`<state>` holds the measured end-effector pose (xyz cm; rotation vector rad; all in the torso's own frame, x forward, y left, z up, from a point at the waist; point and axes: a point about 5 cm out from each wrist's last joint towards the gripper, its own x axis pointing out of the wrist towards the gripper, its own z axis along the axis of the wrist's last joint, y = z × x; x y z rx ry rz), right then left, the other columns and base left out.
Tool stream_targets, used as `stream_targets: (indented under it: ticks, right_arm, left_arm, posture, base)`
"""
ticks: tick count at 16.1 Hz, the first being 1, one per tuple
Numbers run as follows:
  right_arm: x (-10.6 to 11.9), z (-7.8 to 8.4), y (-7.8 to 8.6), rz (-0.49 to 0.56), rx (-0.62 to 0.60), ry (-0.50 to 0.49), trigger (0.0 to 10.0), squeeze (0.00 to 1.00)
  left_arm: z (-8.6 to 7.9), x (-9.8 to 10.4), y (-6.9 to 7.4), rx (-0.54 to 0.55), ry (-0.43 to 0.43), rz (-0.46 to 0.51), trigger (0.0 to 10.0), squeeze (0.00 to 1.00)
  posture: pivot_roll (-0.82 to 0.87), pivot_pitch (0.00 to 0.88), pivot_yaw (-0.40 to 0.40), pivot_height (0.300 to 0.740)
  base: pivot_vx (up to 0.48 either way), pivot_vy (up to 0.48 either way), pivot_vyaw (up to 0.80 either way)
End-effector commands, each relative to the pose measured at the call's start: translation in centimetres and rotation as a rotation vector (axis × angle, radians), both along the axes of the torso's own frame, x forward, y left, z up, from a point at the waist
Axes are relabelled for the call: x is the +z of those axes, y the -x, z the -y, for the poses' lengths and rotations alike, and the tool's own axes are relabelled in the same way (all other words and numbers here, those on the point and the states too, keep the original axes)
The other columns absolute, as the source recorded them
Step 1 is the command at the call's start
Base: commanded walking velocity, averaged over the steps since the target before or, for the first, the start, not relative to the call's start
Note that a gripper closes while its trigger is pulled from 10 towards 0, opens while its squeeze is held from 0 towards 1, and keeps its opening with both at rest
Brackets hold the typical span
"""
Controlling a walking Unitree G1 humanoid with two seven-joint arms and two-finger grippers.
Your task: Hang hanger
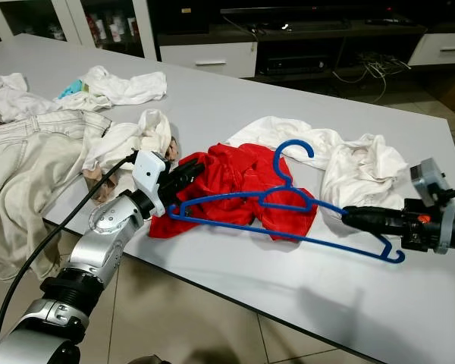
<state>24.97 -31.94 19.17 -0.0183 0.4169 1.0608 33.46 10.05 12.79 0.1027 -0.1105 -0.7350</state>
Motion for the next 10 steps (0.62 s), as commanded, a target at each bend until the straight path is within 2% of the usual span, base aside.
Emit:
stream_targets:
  ticks: [1, 4, 8, 9, 10]
  right_arm:
    - [1.9, 1.3, 0.1, 0.058, -0.077, 0.011, 0.0, 0.00]
    - [1.7, -1.2, -0.3, 0.040, 0.048, -0.002, 0.0, 0.00]
    - [-0.1, -3.6, -1.0, 0.008, 0.107, -0.016, 0.0, 0.00]
    - [-0.4, -4.0, -1.3, 0.016, 0.100, -0.006, 3.2, 0.00]
    - [-0.6, -4.1, -1.4, 0.022, 0.095, 0.002, 3.2, 0.00]
  left_arm:
    - [-1.7, -0.8, 0.0, 0.050, -0.030, -0.028, 10.0, 0.00]
    - [-0.3, -1.4, 0.5, 0.011, -0.016, -0.043, 10.0, 0.00]
    - [-0.1, -1.9, 0.9, 0.012, -0.009, -0.053, 10.0, 0.00]
    - [-0.1, -1.9, 0.9, 0.015, -0.007, -0.055, 10.0, 0.00]
    - [-0.1, -2.0, 1.0, 0.017, -0.006, -0.055, 10.0, 0.00]
  posture:
    - [-0.09, 0.000, 0.040, 0.740]
    - [-0.09, 0.000, 0.039, 0.740]
    - [-0.07, 0.000, 0.018, 0.740]
    - [-0.06, 0.000, 0.011, 0.740]
    - [-0.06, 0.000, 0.011, 0.740]
  base:
    - [0.000, 0.000, 0.00]
    - [0.000, 0.000, 0.00]
    - [0.000, 0.000, 0.00]
    - [0.000, 0.000, 0.00]
    - [0.000, 0.000, 0.00]
